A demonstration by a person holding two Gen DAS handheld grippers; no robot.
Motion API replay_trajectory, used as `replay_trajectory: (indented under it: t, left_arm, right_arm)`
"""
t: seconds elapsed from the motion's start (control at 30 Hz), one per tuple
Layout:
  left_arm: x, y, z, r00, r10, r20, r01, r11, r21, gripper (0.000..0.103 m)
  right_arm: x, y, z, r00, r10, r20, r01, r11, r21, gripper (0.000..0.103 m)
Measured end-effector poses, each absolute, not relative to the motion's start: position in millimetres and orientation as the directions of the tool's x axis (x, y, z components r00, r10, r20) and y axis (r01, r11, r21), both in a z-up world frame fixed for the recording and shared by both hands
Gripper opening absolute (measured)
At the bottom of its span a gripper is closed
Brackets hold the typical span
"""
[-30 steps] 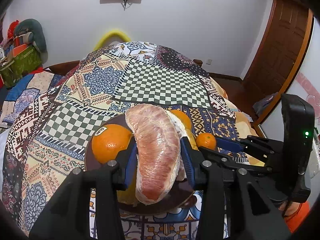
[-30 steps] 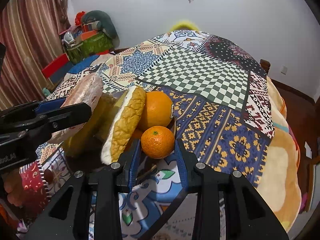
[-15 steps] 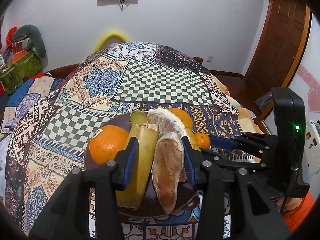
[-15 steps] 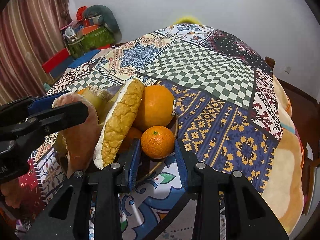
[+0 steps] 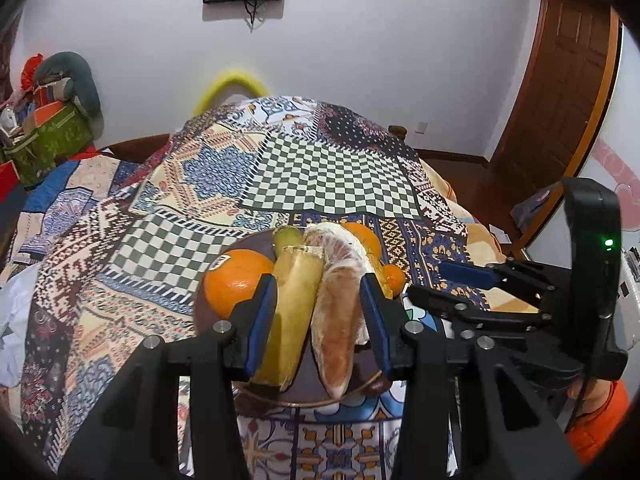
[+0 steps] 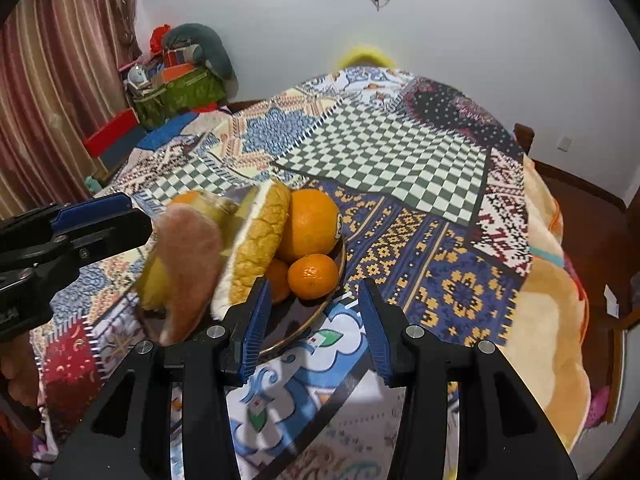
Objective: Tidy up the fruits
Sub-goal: 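Lower both fruits onto the plate and open both tools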
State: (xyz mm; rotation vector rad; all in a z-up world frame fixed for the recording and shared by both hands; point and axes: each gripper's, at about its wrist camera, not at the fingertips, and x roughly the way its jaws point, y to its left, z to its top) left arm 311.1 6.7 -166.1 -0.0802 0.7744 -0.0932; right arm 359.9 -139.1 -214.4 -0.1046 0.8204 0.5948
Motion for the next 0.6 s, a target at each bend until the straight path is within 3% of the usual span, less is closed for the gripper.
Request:
replay_trajectory:
  t: [0.6]
  left_arm:
    - [244,51,-143,0.736,-0.039,-0.676,-0.037,0.995,-0.097,0.047]
  right_arm:
    - [294,-137,-184,0.568,0.478,-0.670,-0.555,0.823,0.117,0.043]
